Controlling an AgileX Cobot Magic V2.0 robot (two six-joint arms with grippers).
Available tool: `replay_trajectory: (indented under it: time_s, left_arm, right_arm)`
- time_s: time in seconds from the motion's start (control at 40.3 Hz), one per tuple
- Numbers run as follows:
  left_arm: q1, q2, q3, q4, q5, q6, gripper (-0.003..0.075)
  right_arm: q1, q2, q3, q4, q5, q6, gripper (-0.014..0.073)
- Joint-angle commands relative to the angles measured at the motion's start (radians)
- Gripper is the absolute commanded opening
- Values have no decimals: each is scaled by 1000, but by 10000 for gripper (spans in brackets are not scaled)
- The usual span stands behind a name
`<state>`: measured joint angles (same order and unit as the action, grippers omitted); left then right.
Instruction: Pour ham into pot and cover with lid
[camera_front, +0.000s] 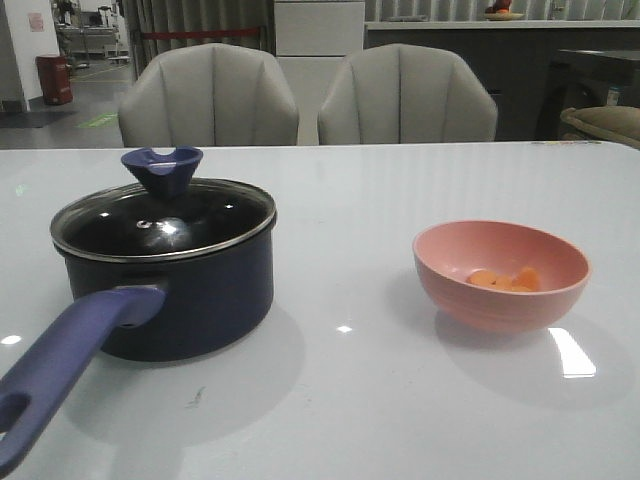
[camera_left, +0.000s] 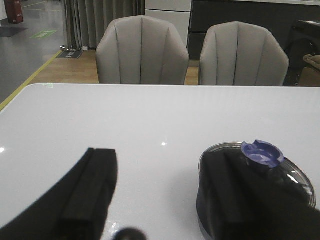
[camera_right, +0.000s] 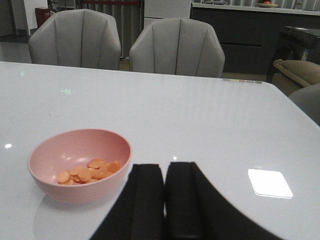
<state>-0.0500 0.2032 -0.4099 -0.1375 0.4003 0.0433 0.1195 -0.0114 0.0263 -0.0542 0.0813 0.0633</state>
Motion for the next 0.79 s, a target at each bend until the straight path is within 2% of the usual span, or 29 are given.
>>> replay_trajectory:
  time_s: [0.0,0.149,0.323,0.496,0.77]
  left_arm:
    - [1,19,-23,-27,-70,-7,516]
    - [1,19,-4,-73,-80,-9,490]
    - [1,83,-83,-71,67,-9,517]
    - [1,243,-205,-60,167,-7,594]
    - [1,564,-418,-60,248,-7,594]
  right_arm:
    - [-1,-19,-4,-8,-81,-2,161]
    - [-1,-19,-4,-8,-81,-2,161]
    - [-1,-19,-4,-8,-81,-2,161]
    - [-1,-19,-4,-8,-81,-2,161]
    - [-1,-19,-4,-8,-81,-2,161]
